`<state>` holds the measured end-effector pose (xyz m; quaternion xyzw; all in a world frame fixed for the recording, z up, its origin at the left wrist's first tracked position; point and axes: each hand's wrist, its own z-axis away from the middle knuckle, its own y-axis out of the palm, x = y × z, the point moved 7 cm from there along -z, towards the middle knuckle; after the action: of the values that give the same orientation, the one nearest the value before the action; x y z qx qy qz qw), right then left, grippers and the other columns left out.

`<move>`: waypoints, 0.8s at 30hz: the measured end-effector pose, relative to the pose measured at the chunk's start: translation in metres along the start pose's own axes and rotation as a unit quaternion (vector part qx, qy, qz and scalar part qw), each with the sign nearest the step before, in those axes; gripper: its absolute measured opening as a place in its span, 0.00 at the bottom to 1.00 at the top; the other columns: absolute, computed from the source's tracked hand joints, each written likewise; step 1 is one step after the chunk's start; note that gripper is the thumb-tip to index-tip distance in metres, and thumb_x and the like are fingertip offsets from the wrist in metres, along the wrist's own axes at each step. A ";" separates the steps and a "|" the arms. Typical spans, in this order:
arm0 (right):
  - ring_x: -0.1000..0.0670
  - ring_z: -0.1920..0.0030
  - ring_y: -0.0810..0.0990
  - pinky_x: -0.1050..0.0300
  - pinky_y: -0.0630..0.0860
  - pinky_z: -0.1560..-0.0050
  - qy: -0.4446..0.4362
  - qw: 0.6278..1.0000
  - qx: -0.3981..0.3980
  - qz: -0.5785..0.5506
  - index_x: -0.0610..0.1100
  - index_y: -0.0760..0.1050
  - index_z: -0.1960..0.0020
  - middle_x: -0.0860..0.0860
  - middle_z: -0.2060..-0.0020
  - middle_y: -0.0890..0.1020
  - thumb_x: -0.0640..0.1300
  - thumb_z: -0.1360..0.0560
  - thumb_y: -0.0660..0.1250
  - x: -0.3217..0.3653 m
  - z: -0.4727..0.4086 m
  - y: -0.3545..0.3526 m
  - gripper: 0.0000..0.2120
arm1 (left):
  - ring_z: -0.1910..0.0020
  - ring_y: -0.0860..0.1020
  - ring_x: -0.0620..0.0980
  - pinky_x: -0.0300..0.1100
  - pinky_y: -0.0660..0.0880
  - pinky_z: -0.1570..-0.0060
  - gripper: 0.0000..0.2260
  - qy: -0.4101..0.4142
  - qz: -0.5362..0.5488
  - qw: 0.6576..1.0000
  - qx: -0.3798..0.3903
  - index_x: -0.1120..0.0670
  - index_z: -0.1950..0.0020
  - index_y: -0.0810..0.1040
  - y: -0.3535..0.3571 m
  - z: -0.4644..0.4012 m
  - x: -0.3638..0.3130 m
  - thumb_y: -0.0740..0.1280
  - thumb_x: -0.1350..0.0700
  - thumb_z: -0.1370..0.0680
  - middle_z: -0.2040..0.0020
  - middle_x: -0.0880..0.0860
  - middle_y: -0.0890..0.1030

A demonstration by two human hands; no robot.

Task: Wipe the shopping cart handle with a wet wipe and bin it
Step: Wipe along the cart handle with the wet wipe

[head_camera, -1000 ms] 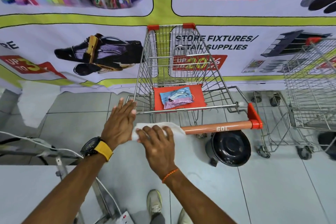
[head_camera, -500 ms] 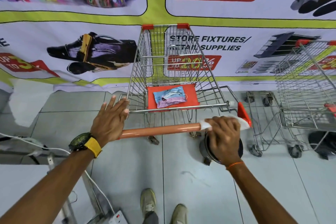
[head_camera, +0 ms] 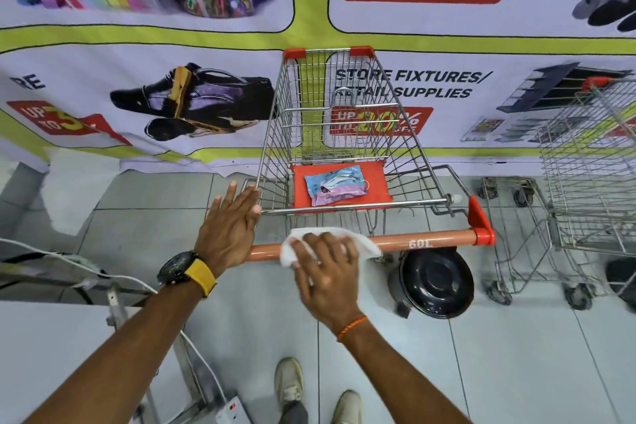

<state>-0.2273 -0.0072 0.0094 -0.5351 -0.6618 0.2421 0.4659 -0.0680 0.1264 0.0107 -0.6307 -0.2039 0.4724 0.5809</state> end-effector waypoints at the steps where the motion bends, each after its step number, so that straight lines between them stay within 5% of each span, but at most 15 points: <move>1: 0.43 0.35 0.78 0.42 0.66 0.31 -0.013 1.000 0.010 -0.001 0.52 0.77 0.31 0.50 0.38 0.83 0.51 0.21 0.64 0.016 -0.002 0.009 0.18 | 0.21 0.49 0.52 0.56 0.47 0.24 0.27 0.000 0.005 1.000 0.000 0.51 0.23 0.59 0.001 0.000 0.001 0.42 0.43 0.18 0.21 0.50 0.60; 8: 0.46 0.36 0.78 0.46 0.67 0.31 -0.048 0.999 -0.002 0.010 0.54 0.76 0.30 0.54 0.36 0.82 0.53 0.18 0.62 0.050 -0.008 0.022 0.17 | 0.21 0.48 0.52 0.58 0.47 0.25 0.27 0.001 0.020 1.000 -0.005 0.48 0.22 0.58 0.003 -0.002 0.019 0.41 0.42 0.19 0.21 0.48 0.59; 19: 0.40 0.44 0.81 0.40 0.69 0.36 0.060 0.994 -0.076 0.050 0.46 0.84 0.42 0.47 0.46 0.86 0.45 0.20 0.62 -0.140 0.016 -0.089 0.13 | 0.21 0.50 0.53 0.58 0.47 0.24 0.27 0.023 -0.013 1.000 -0.007 0.50 0.23 0.59 -0.007 0.001 0.004 0.41 0.43 0.19 0.21 0.49 0.59; 24: 0.38 0.43 0.79 0.41 0.66 0.32 0.109 0.985 -0.128 0.050 0.43 0.84 0.46 0.44 0.49 0.86 0.41 0.22 0.64 -0.157 0.021 -0.104 0.11 | 0.21 0.50 0.54 0.59 0.50 0.25 0.27 0.023 -0.056 0.998 -0.004 0.50 0.23 0.62 -0.005 0.002 0.000 0.41 0.43 0.19 0.21 0.50 0.60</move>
<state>-0.2971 -0.1825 0.0292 -0.6458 -0.6051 0.1187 0.4503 -0.0677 0.1286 0.0158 -0.6315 -0.2275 0.4236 0.6083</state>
